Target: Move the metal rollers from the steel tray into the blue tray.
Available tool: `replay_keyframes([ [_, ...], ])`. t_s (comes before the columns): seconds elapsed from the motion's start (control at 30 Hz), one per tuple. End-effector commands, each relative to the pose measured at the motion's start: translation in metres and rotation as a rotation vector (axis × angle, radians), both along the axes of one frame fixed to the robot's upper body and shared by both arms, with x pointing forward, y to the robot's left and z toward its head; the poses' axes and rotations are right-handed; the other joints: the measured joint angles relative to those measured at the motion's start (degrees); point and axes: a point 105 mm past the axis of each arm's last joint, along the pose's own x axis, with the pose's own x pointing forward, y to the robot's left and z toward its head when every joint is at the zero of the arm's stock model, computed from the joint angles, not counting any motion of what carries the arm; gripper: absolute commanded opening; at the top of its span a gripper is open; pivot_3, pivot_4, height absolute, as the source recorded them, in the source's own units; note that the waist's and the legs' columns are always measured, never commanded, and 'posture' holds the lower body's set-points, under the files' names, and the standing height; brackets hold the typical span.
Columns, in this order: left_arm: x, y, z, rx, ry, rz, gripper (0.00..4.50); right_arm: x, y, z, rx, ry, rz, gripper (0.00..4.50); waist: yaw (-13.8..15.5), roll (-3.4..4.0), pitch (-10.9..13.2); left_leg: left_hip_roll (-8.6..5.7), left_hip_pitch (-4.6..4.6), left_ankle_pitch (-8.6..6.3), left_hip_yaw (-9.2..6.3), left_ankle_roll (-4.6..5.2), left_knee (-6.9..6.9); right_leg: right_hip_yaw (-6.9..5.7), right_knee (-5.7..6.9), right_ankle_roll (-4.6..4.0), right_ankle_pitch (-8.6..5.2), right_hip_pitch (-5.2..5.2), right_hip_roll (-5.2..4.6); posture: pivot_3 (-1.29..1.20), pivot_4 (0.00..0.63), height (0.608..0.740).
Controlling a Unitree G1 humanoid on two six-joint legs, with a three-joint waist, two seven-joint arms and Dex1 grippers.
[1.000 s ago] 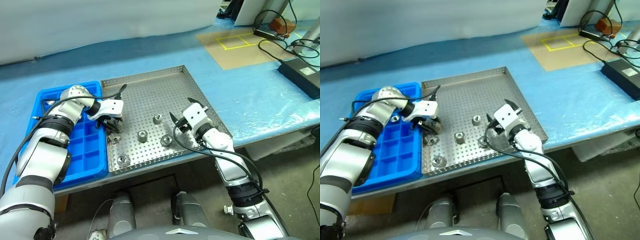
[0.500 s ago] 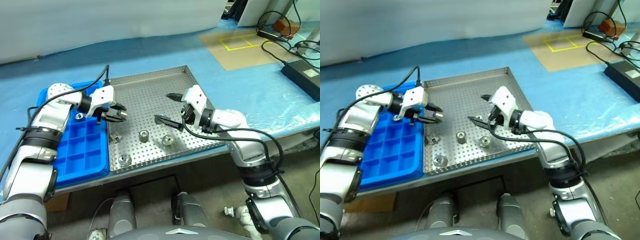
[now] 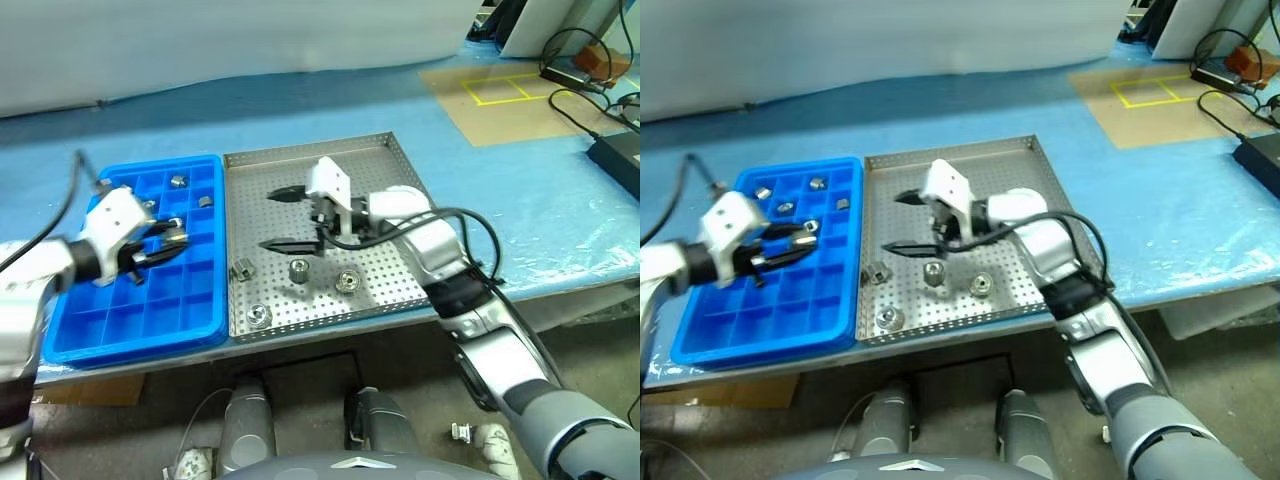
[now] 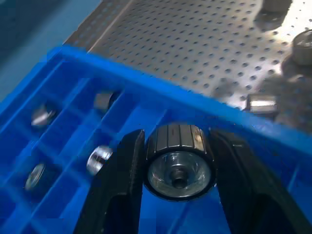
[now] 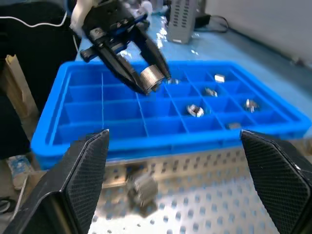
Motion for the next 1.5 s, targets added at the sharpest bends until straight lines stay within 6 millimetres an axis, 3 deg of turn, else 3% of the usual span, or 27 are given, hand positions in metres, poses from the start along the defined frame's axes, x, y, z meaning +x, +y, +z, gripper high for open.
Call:
replay_keyframes([
  [0.03, -0.013, 0.028, 0.009, -0.008, -0.099, 0.220, 1.79, -0.003, 0.018, 0.011, 0.020, -0.077, 0.087, 4.50, 1.44, -0.02, 0.00, 0.01, -0.04, 0.00, -0.09, 0.00, -0.01, -0.08, -0.04, -0.02, -0.01, 0.02, 0.00, 0.43, 0.150, 0.740],
  [0.17, -0.024, 0.050, -0.010, -0.036, -0.106, 0.406, 1.79, -0.005, 0.031, 0.009, 0.016, -0.100, 0.147, 4.50, 4.28, -0.01, 0.00, -0.01, -0.13, -0.01, -0.30, 0.01, -0.03, -0.21, -0.13, -0.01, -0.04, 0.06, -0.04, 0.49, 0.150, 0.740],
  [0.37, -0.032, 0.041, -0.035, -0.095, -0.107, 0.498, 1.79, -0.005, 0.034, 0.004, 0.005, -0.116, 0.173, 4.50, 7.43, -0.01, 0.00, -0.04, -0.39, -0.02, -0.86, 0.02, 0.04, -0.54, -0.17, -0.01, -0.04, 0.08, -0.09, 0.49, 0.150, 0.740],
  [0.53, -0.026, 0.038, -0.050, -0.095, -0.098, 0.513, 1.79, -0.002, 0.030, 0.003, 0.000, -0.124, 0.153, 4.50, 8.46, 0.00, 0.00, -0.04, -0.37, -0.01, -1.07, 0.00, 0.02, -0.60, -0.09, 0.00, -0.05, 0.10, -0.06, 0.46, 0.150, 0.740],
  [0.9, -0.009, 0.044, -0.051, -0.091, -0.097, 0.498, 1.79, 0.004, 0.016, -0.003, -0.007, -0.122, 0.079, 4.50, 9.01, 0.07, -0.01, -0.08, -0.28, 0.02, -1.09, -0.05, 0.01, -0.59, 0.09, 0.08, -0.09, 0.11, -0.06, 0.38, 0.150, 0.740],
  [1.07, 0.002, 0.035, -0.051, -0.101, -0.100, 0.457, 1.79, 0.005, 0.013, -0.005, -0.011, -0.134, 0.058, 4.50, 9.09, 0.22, 0.00, -0.10, -0.07, 0.02, -1.10, -0.07, -0.18, -0.59, 0.18, 0.33, -0.22, 0.21, -0.06, 0.37, 0.150, 0.740],
  [1.17, 0.007, 0.027, -0.037, -0.153, -0.131, 0.428, 1.79, 0.005, 0.012, -0.006, -0.010, -0.133, 0.045, 4.50, 9.19, 0.24, 0.00, -0.10, 0.02, 0.02, -1.12, -0.07, -0.23, -0.59, 0.20, 0.33, -0.23, 0.29, -0.07, 0.36, 0.150, 0.740],
  [1.3, 0.001, 0.013, -0.029, -0.231, -0.104, 0.325, 1.79, 0.006, 0.009, -0.007, -0.011, -0.132, 0.028, 4.50, 8.81, 0.19, -0.02, -0.13, -0.01, 0.02, -1.13, -0.07, -0.14, -0.58, 0.13, 0.33, -0.22, 0.32, -0.09, 0.34, 0.150, 0.740],
  [1.5, -0.003, 0.023, -0.039, -0.198, -0.031, 0.315, 1.79, 0.007, 0.008, -0.007, -0.009, -0.130, 0.012, 4.50, 7.22, 0.08, -0.06, -0.06, -0.03, 0.16, -1.12, -0.29, -0.07, -0.57, 0.11, 0.22, -0.15, 0.22, 0.01, 0.33, 0.150, 0.740],
])
